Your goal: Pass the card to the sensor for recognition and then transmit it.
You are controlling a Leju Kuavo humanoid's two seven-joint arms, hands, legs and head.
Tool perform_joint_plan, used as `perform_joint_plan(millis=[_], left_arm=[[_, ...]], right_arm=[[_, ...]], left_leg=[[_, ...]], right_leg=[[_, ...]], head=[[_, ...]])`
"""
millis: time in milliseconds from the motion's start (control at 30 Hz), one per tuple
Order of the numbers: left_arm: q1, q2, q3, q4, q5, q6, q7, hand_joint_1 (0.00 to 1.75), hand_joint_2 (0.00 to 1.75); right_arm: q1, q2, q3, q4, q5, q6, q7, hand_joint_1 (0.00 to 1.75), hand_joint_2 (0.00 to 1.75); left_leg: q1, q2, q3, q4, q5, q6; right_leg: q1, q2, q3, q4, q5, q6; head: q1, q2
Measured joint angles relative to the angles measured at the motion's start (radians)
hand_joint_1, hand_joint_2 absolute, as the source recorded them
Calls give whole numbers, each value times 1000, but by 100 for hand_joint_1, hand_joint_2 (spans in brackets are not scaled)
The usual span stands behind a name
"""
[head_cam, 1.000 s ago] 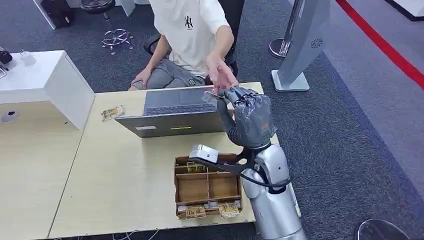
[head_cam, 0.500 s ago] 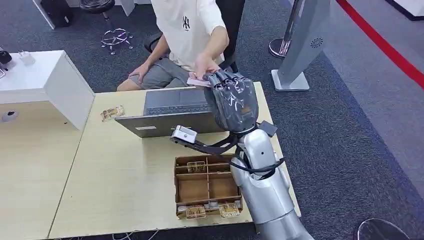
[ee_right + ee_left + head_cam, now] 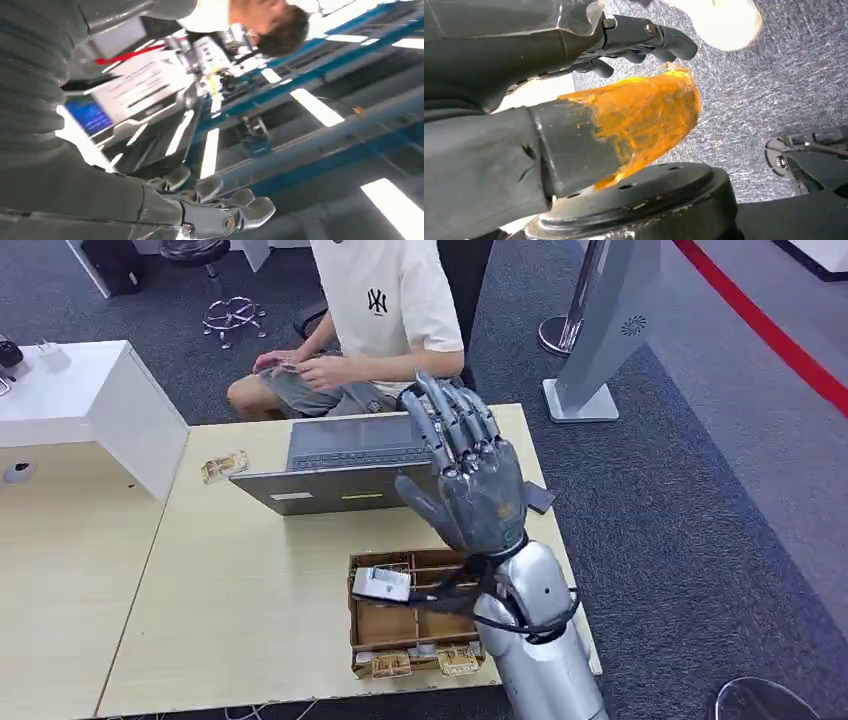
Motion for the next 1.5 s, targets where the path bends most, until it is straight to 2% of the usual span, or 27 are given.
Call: perform_joint_plan(millis=[33, 100, 133, 167, 200, 233, 267, 467, 500, 567, 600, 633, 667, 700, 767, 900, 1000, 1033, 1233, 1500], left_arm=[[0, -1, 2, 0, 3, 1, 0, 0, 0], [1, 0, 7, 0, 9, 2, 0, 0, 0], [2, 0, 10, 0, 11, 3, 0, 0, 0], [3, 0, 14, 0, 12, 3, 0, 0, 0], [2, 0, 18, 0, 12, 4, 0, 0, 0], [3, 0, 23, 0, 13, 6, -1, 0, 0], [4, 0, 26, 0, 13, 8, -1, 0, 0], [5, 0, 43, 0, 27, 18, -15, 0, 0], [5, 0, 47, 0, 27, 19, -20, 0, 0], [5, 0, 52, 0, 27, 21, -25, 0, 0], [5, 0, 55, 0, 26, 21, -27, 0, 0], [4, 0, 56, 0, 26, 21, -27, 0, 0], [5, 0, 57, 0, 25, 21, -26, 0, 0], [5, 0, 58, 0, 23, 21, -23, 0, 0], [5, 0, 63, 0, 21, 21, -18, 0, 0], [5, 0, 71, 0, 16, 21, -6, 0, 0], [5, 0, 71, 0, 16, 21, 0, 0, 0], [6, 0, 72, 0, 16, 21, 0, 0, 0], [9, 1, 80, 0, 13, 30, 0, 0, 0], [9, 3, 92, 0, 12, 35, -22, 0, 0]], right_arm=[[14, 0, -9, -14, -18, 0, -37, 0, 175], [48, -1, -25, -45, -38, 0, -43, 0, 175], [60, -4, -27, -56, -38, 0, -42, 42, 175], [75, -5, -30, -67, -42, 0, -53, 141, 175], [92, -7, -34, -75, -53, 0, -75, 161, 175], [110, -9, -40, -83, -68, 0, -104, 161, 175], [126, -10, -45, -88, -77, 0, -118, 175, 175], [220, -17, -65, -111, -82, 0, -139, 175, 175], [235, -17, -67, -113, -82, 0, -139, 150, 175], [246, -20, -74, -106, -88, 0, -130, 145, 175], [254, -20, -75, -106, -83, 0, -130, 98, 175], [263, -20, -77, -107, -80, 0, -128, 98, 175], [276, -20, -77, -106, -73, 0, -133, 91, 175], [288, -20, -77, -104, -63, 0, -137, 73, 175], [304, -20, -77, -100, -48, 0, -134, 61, 175], [312, -21, -75, -84, -22, 0, -68, 61, 175], [313, -30, -54, -42, -2, 0, -4, 73, 175], [328, -32, -45, -40, 10, 0, 8, 72, 175], [349, -43, 7, 12, 45, 0, 60, 89, 175], [357, -64, 23, 45, 61, -1, 105, 93, 175]], left_leg=[[0, 0, 0, 0, 0, 0], [0, 0, 0, 0, 0, 0], [0, 1, 0, 0, 0, 0], [0, 1, 0, 0, 0, 0], [0, 1, 0, 0, 0, 0], [0, 0, 0, 0, 0, 0], [0, 0, 0, 0, 0, 0], [0, 0, 0, 0, 0, 0], [0, 0, 0, 0, 0, 0], [0, 0, 0, 0, 0, 0], [0, 0, 0, 0, 0, 0], [0, 0, 0, 0, 0, 0], [0, 0, 0, 0, 0, 0], [0, 0, -1, 0, 0, 0], [0, 0, -1, 0, 0, 0], [0, 0, -1, 0, 0, 0], [0, 0, 0, 0, 0, 0], [0, -1, 0, 0, 0, 0], [0, 0, -1, 0, 0, 0], [0, 0, -1, 0, 0, 0]], right_leg=[[0, 0, 0, 0, 0, 0], [0, 0, 0, 0, 0, 0], [0, 0, 0, 0, 0, 0], [0, 0, 0, 0, 0, 0], [0, 0, 0, 0, 0, 0], [0, 0, 0, 0, 0, 0], [0, 0, 0, 0, 0, 0], [0, 0, 0, 0, 0, 0], [0, 0, 0, 0, 0, 0], [0, 0, 0, 0, 0, 0], [0, 0, 0, 0, 0, 0], [0, 0, 0, 0, 0, 0], [0, 0, 0, 0, 0, 0], [0, 0, 0, 0, 0, 0], [0, 0, 0, 0, 0, 0], [0, 0, 0, 0, 0, 0], [0, 0, 0, 0, 0, 0], [0, -1, 1, 0, 0, 1], [0, 0, 0, 0, -1, 0], [0, 0, 0, 0, 0, 0]], head=[[-1, 0], [-1, 0], [-1, 0], [-1, 0], [-1, 0], [0, 0], [0, 0], [-1, 0], [0, 0], [-1, 0], [-1, 0], [0, 0], [-1, 0], [-1, 0], [0, 0], [0, 0], [-1, 0], [-1, 0], [-1, 0], [-1, 0]])
